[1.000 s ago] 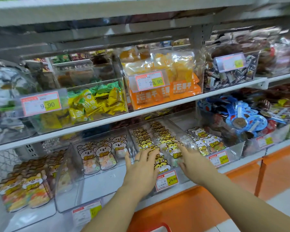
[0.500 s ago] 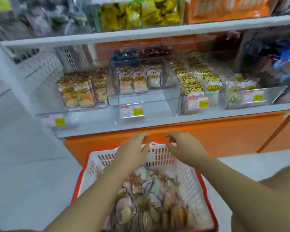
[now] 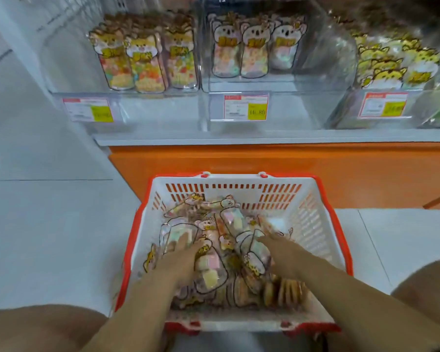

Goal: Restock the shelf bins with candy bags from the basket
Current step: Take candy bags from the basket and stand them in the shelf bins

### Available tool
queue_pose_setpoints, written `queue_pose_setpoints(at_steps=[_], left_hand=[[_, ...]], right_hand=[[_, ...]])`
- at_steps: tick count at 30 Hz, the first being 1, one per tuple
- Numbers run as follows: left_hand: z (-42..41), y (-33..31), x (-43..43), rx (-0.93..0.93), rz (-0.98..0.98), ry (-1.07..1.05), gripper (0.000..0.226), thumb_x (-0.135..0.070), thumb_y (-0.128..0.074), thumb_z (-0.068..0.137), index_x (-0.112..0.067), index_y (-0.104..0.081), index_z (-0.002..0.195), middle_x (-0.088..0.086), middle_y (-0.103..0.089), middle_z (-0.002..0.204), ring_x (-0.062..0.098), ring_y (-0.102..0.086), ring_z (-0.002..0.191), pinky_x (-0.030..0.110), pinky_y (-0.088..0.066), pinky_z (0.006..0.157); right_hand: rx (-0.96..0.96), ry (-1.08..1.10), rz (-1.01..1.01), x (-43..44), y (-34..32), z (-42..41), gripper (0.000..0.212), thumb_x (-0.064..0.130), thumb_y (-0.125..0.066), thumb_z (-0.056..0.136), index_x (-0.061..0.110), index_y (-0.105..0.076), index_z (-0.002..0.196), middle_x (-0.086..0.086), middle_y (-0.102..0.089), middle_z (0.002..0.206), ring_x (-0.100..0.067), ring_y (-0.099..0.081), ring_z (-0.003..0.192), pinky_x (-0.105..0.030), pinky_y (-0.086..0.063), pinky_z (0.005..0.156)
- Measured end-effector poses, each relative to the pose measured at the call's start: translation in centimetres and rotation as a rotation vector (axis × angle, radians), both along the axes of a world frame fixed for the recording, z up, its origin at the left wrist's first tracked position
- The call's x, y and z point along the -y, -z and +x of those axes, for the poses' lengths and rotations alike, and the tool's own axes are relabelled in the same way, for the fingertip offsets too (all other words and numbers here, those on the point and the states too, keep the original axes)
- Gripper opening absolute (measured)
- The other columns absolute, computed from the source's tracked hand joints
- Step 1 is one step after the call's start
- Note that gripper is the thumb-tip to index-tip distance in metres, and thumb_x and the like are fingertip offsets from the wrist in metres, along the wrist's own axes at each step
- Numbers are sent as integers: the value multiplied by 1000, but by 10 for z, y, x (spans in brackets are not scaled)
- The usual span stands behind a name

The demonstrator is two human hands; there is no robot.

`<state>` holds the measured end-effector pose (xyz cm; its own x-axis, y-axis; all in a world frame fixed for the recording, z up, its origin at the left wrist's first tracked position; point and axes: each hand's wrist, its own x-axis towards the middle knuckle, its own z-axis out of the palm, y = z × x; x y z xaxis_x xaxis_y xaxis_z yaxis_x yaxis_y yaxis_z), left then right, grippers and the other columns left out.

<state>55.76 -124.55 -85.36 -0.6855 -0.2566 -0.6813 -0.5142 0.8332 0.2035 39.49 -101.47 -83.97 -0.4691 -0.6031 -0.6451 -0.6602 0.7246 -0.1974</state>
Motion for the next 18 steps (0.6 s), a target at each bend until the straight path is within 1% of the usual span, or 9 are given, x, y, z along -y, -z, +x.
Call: queue_pose_setpoints(at_steps=[2, 4, 6, 8, 10, 12, 14, 16, 18], left_hand=[[3, 0, -5, 25, -15, 22, 90, -34, -65, 93, -46, -3, 157, 0, 22, 165, 36, 8, 153, 57, -18, 119], [1, -4, -7, 5, -33, 21, 91, -26, -65, 93, -45, -3, 157, 0, 21, 166, 37, 7, 153, 56, -21, 118], [-1, -5, -6, -16, -25, 2, 91, -24, -67, 92, -46, -8, 157, 0, 18, 166, 38, 4, 153, 54, -24, 118], [0, -2, -2, -43, -13, -23, 94, -32, -71, 89, -47, -7, 156, -2, 14, 167, 38, -2, 152, 55, -27, 117], [2, 3, 3, -96, 2, -62, 102, -50, -73, 82, -49, -2, 155, -7, 8, 167, 35, -8, 152, 56, -30, 117], [5, 11, 12, -168, 38, -148, 109, -69, -70, 73, -46, -3, 156, -9, 0, 167, 32, -14, 152, 53, -30, 117], [6, 15, 19, -288, 88, -307, 110, -81, -65, 64, -42, -17, 155, -6, -19, 164, 26, -27, 147, 47, -35, 115], [6, 16, 23, -417, 113, -436, 100, -77, -68, 66, -37, -33, 150, -5, -39, 153, 20, -41, 137, 41, -40, 110], [8, 15, 22, -455, 91, -445, 89, -62, -75, 74, -32, -38, 149, -3, -41, 151, 21, -41, 135, 39, -39, 111]], right_hand=[[-108, -149, 13, 9, 3, 4, 87, 5, -65, 87, 36, -19, 154, -2, -4, 166, -35, -24, 148, -47, -45, 102], [-173, -293, 23, 18, 6, 5, 84, -1, -61, 88, 35, -22, 153, -2, 2, 166, -35, -17, 150, -49, -42, 105], [-223, -379, 11, 21, 11, 7, 68, 1, -59, 89, 28, -35, 147, -3, -8, 164, -32, -25, 145, -48, -43, 106], [-259, -367, -25, 19, 18, 6, 48, 13, -61, 92, 26, -49, 136, -4, -30, 154, -30, -33, 136, -45, -43, 105], [-264, -268, -92, 14, 20, -4, 26, 28, -64, 91, 29, -61, 117, 4, -52, 133, -22, -40, 128, -39, -44, 102], [-200, -26, -267, 13, 11, -19, 6, 34, -67, 89, 30, -64, 93, 8, -61, 110, -12, -47, 118, -35, -48, 95], [-61, 261, -491, 16, -9, -33, 15, 27, -70, 90, 27, -59, 80, 10, -63, 91, -7, -56, 96, -30, -51, 80], [57, 465, -642, 25, -30, -41, 18, 25, -68, 93, 24, -56, 81, 8, -58, 75, -11, -56, 73, -24, -41, 62], [147, 573, -717, 32, -43, -41, 13, 28, -67, 94, 22, -57, 91, 8, -56, 72, -7, -53, 67, -20, -36, 57]])
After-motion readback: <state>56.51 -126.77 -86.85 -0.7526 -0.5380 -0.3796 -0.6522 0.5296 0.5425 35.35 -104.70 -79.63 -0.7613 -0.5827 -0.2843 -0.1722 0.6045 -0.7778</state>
